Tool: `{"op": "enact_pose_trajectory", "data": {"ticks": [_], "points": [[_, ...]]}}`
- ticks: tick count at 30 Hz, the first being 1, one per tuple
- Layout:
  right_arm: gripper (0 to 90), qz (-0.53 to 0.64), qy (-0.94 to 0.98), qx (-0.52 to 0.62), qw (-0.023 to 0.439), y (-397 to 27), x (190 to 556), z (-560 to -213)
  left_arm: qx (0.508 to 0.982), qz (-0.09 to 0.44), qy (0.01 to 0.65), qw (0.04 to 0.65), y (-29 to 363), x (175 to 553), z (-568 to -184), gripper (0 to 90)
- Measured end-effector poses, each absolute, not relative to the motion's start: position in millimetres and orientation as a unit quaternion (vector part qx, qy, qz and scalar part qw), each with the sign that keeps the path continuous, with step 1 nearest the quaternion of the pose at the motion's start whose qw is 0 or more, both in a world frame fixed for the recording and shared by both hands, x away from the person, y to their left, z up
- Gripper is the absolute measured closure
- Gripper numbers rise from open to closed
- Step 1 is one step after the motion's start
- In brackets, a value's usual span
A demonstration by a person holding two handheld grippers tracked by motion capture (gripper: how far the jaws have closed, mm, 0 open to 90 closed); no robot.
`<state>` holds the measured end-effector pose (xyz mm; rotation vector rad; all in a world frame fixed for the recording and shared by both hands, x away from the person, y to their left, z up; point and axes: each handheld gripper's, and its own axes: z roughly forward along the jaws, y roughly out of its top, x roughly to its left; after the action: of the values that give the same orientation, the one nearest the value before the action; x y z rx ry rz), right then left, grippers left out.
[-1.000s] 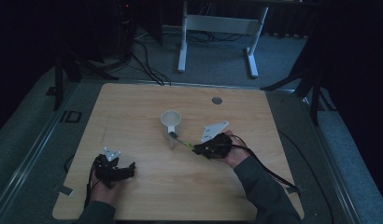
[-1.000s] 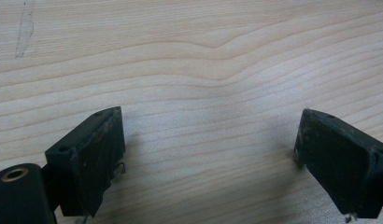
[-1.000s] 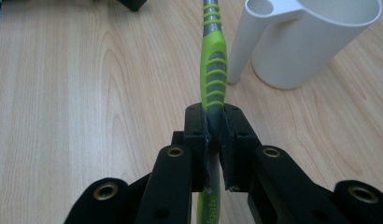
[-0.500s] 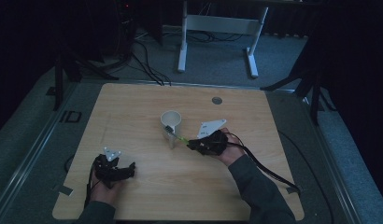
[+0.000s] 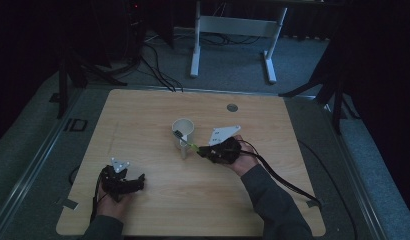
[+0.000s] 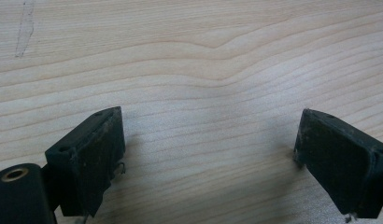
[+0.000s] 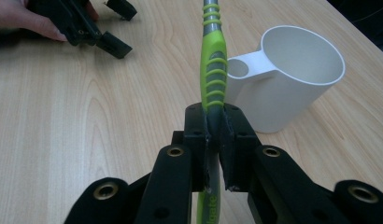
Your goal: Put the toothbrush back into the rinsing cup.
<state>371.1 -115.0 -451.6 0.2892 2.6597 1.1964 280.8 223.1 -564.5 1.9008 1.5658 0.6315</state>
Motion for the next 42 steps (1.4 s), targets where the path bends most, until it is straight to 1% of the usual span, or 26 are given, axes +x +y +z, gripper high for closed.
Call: {"op": "enact_pose_trajectory", "data": {"ticks": [17,30,42], "points": [[82.0,0.429,0.89,0.112,0.104,-114.7,376.7,-451.5,0.714,0.237,0.588,0.295,223.1,280.8,-564.5,9.4],[82.0,0.455,0.874,0.127,0.117,-116.3,379.0,-448.3,0.714,0.237,0.588,0.295,223.1,280.8,-564.5,9.4],[82.0,0.482,0.857,0.141,0.116,-117.0,381.9,-445.2,0.714,0.238,0.588,0.295,223.1,280.8,-564.6,9.4]]}}
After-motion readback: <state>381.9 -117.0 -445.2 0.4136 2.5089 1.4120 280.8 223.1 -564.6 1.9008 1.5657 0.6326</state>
